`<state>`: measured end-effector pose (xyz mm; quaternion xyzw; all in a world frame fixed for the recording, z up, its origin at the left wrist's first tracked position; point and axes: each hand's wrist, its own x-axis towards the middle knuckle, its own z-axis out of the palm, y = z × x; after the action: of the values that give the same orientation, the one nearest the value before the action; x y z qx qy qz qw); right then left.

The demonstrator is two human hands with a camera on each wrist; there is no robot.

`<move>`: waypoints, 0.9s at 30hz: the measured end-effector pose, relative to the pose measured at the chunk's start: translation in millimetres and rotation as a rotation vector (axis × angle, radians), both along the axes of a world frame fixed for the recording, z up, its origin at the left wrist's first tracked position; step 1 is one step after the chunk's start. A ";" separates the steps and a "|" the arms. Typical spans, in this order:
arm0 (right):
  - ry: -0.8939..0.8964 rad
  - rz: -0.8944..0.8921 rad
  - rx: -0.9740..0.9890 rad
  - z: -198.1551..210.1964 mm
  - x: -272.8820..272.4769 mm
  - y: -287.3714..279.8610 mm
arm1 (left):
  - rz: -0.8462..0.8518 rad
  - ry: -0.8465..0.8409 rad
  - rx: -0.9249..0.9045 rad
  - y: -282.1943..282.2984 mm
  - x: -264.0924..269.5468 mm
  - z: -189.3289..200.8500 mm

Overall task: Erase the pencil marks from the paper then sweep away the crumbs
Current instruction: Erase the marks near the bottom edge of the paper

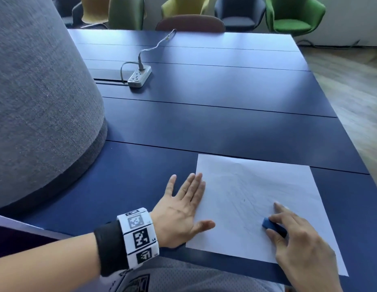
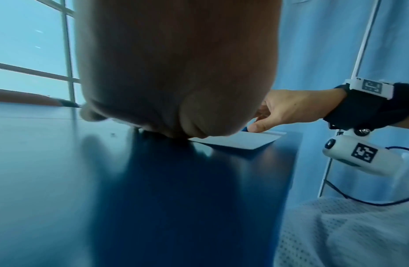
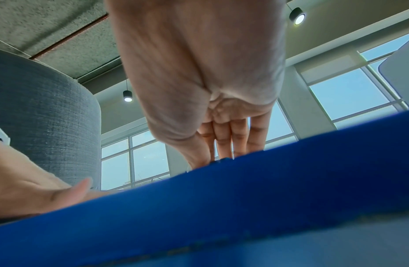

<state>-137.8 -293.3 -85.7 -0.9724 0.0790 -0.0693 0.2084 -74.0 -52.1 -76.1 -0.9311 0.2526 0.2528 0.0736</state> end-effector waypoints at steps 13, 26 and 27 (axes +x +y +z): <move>0.227 -0.114 -0.023 21.1 2.4 4.2 | 0.005 -0.033 -0.053 -25.6 45.4 23.2; 0.334 -0.099 -0.012 32.7 5.2 2.9 | 0.085 0.069 0.143 14.5 34.6 18.5; 0.335 -0.099 -0.014 33.1 5.2 2.9 | 0.122 0.071 0.150 13.9 32.2 20.2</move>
<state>-132.6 -290.3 -52.6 -0.9667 0.1598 0.0829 0.1819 -41.9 -38.2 -55.9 -0.9271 0.1781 0.3078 0.1186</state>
